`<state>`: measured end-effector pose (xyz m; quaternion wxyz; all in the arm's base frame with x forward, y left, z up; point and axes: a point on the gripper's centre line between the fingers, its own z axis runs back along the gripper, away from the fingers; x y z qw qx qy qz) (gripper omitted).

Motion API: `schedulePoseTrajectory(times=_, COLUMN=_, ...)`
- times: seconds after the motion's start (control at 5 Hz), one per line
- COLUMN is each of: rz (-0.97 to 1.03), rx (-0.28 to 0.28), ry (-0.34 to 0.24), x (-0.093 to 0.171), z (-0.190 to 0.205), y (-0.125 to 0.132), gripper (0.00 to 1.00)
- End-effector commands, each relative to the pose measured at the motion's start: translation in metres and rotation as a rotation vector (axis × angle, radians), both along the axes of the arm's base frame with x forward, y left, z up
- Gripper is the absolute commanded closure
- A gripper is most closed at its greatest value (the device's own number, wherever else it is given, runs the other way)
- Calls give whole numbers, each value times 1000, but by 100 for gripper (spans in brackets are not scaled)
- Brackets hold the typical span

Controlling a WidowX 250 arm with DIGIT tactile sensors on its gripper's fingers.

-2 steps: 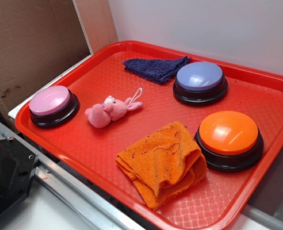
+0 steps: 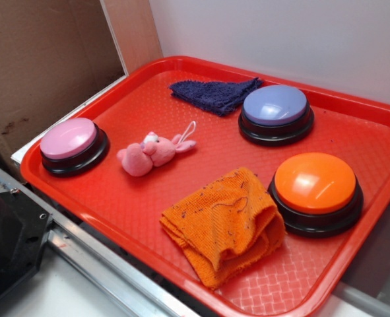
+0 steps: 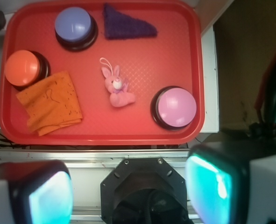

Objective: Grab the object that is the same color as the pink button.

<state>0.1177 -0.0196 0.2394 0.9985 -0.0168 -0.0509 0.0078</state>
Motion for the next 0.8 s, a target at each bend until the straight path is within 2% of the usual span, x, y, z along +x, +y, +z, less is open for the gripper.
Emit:
schedulePoseTrajectory(times=0.0, rz=-206, rx=-8, ry=11, x=43, z=1, y=-51, gripper=0)
schedulePoseTrajectory(times=0.2, rz=-283, rx=-9, ry=17, x=47, z=-3, y=-81, gripper=0)
schedulePoseTrajectory(times=0.4, rz=-309, rx=-44, ry=120, x=54, z=-29, y=-89, gripper=0)
schedulePoseTrajectory(times=0.6, rz=-309, rx=-44, ry=120, x=54, z=-29, y=-89, gripper=0)
